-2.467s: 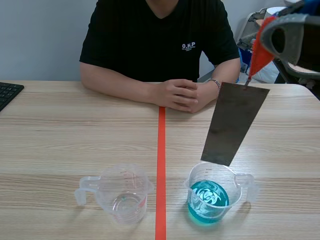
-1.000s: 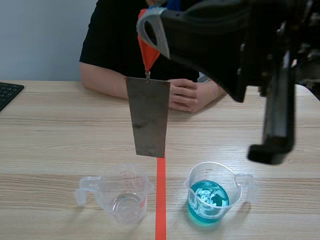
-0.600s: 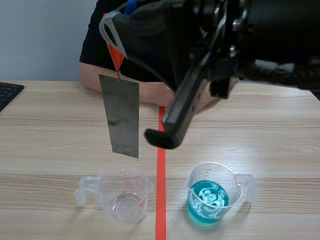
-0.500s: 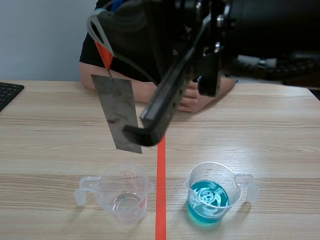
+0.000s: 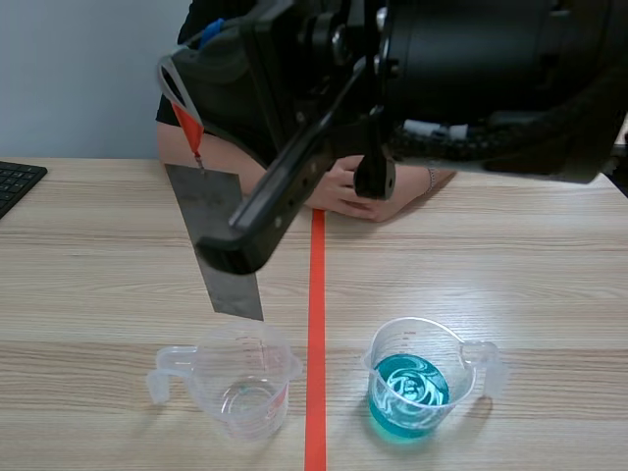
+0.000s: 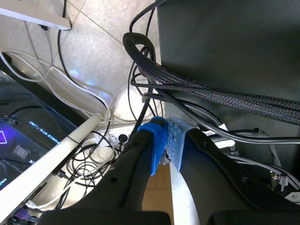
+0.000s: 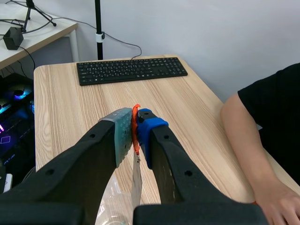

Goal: Do the redox reaction experiment.
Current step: 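Put the plate into the left beaker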

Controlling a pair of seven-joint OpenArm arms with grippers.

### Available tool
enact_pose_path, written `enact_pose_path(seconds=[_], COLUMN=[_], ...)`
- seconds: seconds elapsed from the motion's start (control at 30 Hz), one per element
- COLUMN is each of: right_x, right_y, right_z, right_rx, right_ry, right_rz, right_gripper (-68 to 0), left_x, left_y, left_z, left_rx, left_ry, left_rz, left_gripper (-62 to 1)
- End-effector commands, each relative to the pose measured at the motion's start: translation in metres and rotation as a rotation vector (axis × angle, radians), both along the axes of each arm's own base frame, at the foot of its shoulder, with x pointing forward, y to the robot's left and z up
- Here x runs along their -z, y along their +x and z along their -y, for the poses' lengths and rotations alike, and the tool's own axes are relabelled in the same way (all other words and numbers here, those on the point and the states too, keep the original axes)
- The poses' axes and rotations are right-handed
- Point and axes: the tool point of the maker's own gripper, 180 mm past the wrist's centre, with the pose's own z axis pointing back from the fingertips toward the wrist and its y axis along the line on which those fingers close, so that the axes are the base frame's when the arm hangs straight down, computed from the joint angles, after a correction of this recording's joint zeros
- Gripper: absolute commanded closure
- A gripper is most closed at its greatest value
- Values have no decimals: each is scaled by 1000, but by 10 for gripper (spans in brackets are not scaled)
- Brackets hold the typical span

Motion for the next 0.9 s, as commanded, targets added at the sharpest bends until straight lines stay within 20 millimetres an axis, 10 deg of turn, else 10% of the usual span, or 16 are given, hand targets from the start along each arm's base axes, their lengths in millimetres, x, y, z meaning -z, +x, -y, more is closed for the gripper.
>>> enact_pose_path(seconds=[0.0, 0.87], right_x=[-8, 19], right_y=[1, 17], right_z=[1, 6], right_rx=[2, 57], right_ry=[24, -55], right_rz=[18, -9], right_gripper=[-6, -6], left_x=[-2, -2], left_y=[0, 0], left_z=[1, 1], left_rx=[2, 2], left_ry=[-3, -3], left_rz=[9, 9], left_gripper=[-27, -27])
